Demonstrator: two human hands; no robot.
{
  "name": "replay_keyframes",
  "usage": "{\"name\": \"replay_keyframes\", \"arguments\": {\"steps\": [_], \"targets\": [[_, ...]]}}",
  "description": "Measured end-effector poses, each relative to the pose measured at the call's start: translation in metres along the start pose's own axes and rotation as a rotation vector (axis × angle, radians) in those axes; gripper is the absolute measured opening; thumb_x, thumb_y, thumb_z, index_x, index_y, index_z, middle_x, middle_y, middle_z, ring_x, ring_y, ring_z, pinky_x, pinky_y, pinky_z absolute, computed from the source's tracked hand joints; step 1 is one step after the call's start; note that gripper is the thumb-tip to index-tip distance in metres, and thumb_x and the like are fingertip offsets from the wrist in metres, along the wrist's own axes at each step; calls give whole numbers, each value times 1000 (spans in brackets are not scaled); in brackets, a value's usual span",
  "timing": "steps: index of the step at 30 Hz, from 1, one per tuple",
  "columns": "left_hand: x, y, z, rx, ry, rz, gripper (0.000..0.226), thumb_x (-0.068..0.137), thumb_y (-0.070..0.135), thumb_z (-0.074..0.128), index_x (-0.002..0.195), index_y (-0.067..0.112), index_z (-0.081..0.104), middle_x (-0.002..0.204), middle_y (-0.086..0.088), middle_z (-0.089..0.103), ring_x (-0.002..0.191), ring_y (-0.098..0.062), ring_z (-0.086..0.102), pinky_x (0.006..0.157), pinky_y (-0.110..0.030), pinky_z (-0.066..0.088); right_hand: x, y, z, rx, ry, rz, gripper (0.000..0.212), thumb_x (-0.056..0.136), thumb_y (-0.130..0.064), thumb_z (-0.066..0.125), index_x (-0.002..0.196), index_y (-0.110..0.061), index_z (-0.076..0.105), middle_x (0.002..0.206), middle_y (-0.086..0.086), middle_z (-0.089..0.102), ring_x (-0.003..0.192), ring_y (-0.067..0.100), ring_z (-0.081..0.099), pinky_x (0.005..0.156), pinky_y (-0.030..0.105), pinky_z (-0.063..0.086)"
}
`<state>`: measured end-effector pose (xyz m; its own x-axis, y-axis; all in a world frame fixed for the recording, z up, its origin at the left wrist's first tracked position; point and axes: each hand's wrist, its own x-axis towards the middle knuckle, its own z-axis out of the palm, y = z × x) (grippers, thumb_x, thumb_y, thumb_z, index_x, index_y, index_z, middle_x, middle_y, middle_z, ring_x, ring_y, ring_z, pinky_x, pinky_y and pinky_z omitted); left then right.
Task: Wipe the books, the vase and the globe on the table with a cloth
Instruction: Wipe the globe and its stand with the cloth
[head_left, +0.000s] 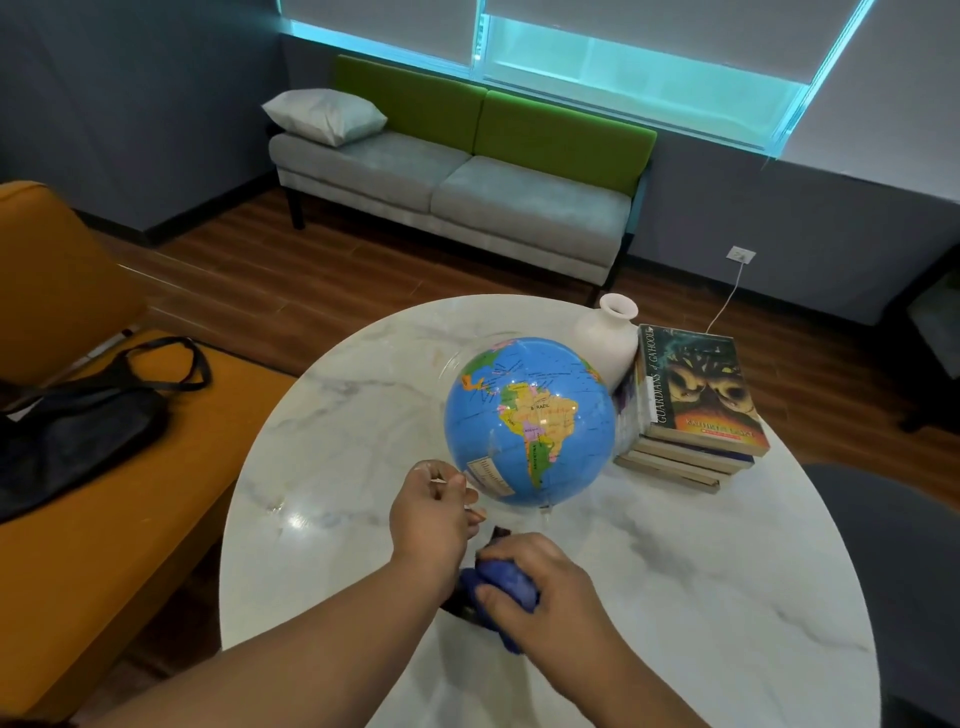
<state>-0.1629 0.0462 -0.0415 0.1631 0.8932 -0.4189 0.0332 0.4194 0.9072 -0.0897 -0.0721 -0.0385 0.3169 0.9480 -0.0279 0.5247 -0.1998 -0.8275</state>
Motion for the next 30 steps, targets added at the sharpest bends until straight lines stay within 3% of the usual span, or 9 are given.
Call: {"name": "replay_keyframes", "arguments": {"steps": [4, 8, 11, 14, 19, 22, 24, 27, 30], "targets": [[-2, 0, -3, 21, -44, 34, 14, 98, 11, 51, 85, 16, 53, 77, -11, 63, 58, -20, 60, 62, -31, 54, -7, 38, -15, -70, 29, 204, 44, 75, -11, 68, 65, -54, 65, 90, -9, 65, 86, 0, 61, 73, 6, 41], [-4, -1, -8, -4, -52, 57, 13, 98, 10, 50, 87, 16, 53, 77, -10, 63, 56, -17, 60, 63, -29, 54, -12, 52, -22, -72, 48, 408, 28, 78, -9, 64, 66, -34, 66, 81, -7, 70, 83, 12, 64, 65, 4, 41], [-2, -3, -7, -21, -45, 62, 13, 98, 9, 49, 87, 16, 51, 77, -10, 62, 56, -18, 59, 59, -25, 54, -3, 22, -15, 44, 261, 186, 16, 78, -22, 69, 87, -35, 66, 94, -15, 67, 91, 3, 61, 74, 5, 41], [-3, -5, -5, -28, -28, 66, 12, 98, 9, 50, 87, 14, 51, 76, -12, 61, 55, -19, 58, 54, -23, 53, -4, 5, 0, -67, -12, -135, 25, 76, -37, 62, 101, -36, 65, 106, -28, 58, 105, -6, 54, 89, 6, 37], [-5, -2, -6, -55, -39, 61, 12, 98, 8, 49, 88, 14, 53, 76, -11, 59, 55, -19, 54, 59, -29, 54, -7, 42, -10, -189, 8, -35, 29, 67, -47, 50, 92, -41, 63, 89, -15, 57, 83, -6, 56, 76, 10, 40], [-2, 0, -7, -41, -34, 63, 12, 97, 9, 51, 87, 15, 54, 77, -11, 60, 55, -18, 56, 61, -30, 55, -13, 43, -5, -220, 37, 31, 17, 71, -36, 55, 73, -50, 64, 92, -10, 58, 83, 2, 58, 72, 6, 40], [-1, 0, -8, -35, -26, 61, 13, 97, 10, 52, 87, 16, 54, 77, -11, 61, 56, -18, 58, 61, -29, 55, -14, 28, 4, -121, 89, -60, 21, 73, -34, 58, 87, -48, 64, 96, -16, 60, 91, -2, 60, 78, 7, 43], [-2, 0, -7, -20, -14, 72, 14, 97, 10, 52, 85, 15, 54, 76, -12, 60, 54, -17, 56, 59, -29, 55, -13, 18, 12, -129, -20, -243, 30, 78, -27, 63, 104, -42, 60, 108, -22, 57, 105, -1, 56, 90, 12, 42], [-4, 3, -4, 25, -31, 99, 14, 97, 9, 52, 85, 14, 55, 75, -11, 58, 56, -20, 55, 57, -30, 53, -11, 32, -2, -212, -49, -158, 26, 74, -32, 59, 99, -40, 62, 99, -24, 51, 96, 2, 57, 83, 21, 47]]}}
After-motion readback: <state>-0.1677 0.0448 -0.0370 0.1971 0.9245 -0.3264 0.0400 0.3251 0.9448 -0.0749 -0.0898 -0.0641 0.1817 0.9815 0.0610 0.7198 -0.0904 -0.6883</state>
